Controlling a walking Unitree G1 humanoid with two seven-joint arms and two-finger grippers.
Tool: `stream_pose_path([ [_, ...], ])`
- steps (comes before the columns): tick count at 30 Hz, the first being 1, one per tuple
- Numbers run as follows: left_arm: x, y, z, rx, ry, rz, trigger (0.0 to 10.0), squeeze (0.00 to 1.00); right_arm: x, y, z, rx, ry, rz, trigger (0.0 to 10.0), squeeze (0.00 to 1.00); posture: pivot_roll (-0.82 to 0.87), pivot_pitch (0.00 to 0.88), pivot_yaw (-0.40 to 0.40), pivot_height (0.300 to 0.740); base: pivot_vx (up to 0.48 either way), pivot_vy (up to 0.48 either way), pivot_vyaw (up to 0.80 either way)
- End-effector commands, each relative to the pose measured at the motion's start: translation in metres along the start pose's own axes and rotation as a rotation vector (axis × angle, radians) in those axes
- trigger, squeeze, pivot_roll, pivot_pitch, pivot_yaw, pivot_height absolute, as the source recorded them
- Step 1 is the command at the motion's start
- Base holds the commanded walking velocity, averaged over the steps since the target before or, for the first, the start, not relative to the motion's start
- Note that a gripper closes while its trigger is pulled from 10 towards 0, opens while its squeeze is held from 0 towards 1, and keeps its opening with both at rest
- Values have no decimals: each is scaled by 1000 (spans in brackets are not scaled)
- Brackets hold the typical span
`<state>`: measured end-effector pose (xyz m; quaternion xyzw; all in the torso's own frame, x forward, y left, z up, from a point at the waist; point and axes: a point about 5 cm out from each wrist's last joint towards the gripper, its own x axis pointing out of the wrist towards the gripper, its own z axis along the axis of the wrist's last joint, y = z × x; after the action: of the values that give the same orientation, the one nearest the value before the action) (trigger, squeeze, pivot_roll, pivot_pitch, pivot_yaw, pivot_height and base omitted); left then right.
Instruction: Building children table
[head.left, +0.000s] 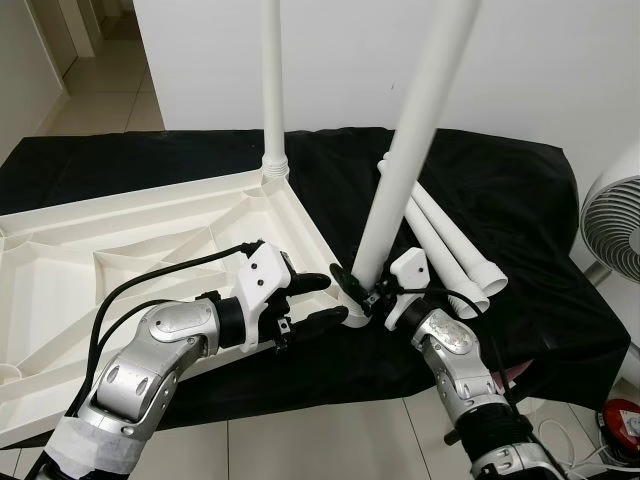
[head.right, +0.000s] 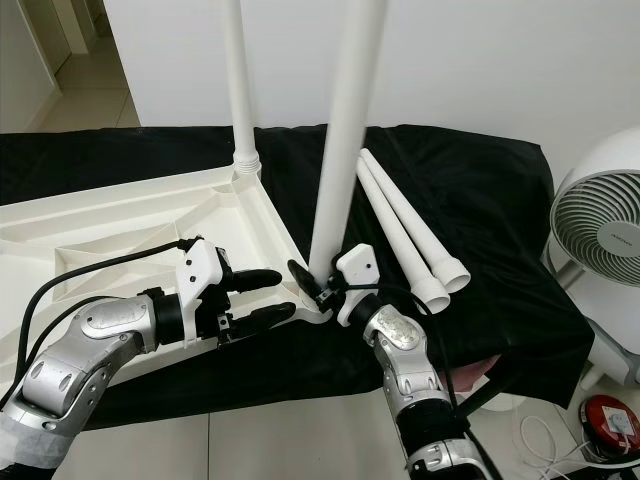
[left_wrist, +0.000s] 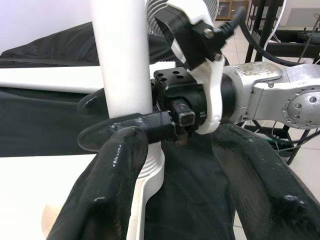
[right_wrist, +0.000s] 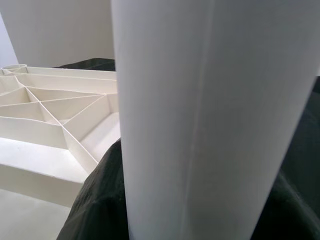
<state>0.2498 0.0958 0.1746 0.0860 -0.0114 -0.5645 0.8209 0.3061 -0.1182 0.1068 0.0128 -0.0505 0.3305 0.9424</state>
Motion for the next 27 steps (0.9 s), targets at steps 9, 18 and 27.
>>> stream_pose_path([
  [9, 1, -4, 1, -1, 4, -26, 10000, 0, -23, 4, -48, 125, 215, -90, 10000, 0, -18, 0, -14, 740, 0, 0, 0],
  [18, 2, -5, 1, 2, 3, -29, 10000, 0, -23, 10, -50, 72, 227, -67, 10000, 0, -16, 0, -17, 740, 0, 0, 0],
  [27, 2, -4, 1, 0, 1, -26, 10000, 0, -14, 6, -47, 70, 219, -312, 10000, 0, -14, 0, -23, 740, 0, 0, 0],
])
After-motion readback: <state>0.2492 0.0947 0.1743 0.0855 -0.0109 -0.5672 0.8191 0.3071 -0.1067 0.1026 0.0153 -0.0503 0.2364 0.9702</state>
